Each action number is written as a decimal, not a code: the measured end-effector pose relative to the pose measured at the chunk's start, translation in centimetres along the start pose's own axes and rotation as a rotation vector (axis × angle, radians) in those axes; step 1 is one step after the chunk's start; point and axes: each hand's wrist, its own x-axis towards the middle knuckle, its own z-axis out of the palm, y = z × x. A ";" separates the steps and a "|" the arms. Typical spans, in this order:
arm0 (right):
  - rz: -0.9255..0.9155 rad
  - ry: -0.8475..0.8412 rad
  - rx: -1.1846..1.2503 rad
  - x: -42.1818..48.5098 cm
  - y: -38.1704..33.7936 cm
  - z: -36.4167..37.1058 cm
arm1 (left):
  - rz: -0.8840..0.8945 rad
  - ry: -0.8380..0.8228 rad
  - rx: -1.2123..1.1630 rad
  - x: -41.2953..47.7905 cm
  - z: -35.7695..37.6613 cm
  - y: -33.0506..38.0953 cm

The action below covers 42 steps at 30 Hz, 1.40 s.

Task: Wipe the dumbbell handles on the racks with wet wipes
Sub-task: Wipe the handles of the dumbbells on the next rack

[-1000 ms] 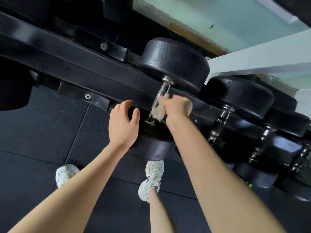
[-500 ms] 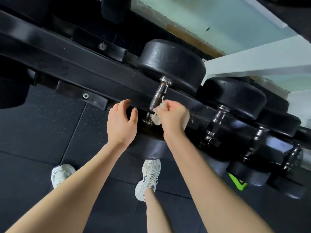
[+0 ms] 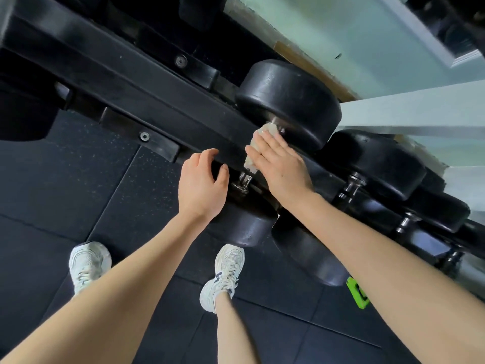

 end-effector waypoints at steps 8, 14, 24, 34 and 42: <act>-0.277 -0.015 0.099 1.3 1.0 -0.9 | 0.002 -0.002 0.010 0.0 0.0 0.0; -0.103 -0.055 0.060 0.5 -0.9 0.2 | 0.006 0.008 0.003 -0.1 0.1 0.0; 0.105 -0.249 0.269 2.4 -1.1 -1.6 | -0.005 0.024 -0.030 -0.2 -0.1 -0.1; 0.242 -0.578 0.638 -1.2 -2.5 -2.2 | -0.021 0.121 -0.122 -1.2 -2.7 0.8; 0.943 -0.287 1.367 -2.5 -2.8 -8.9 | -0.024 0.152 -0.128 -2.4 -7.8 2.0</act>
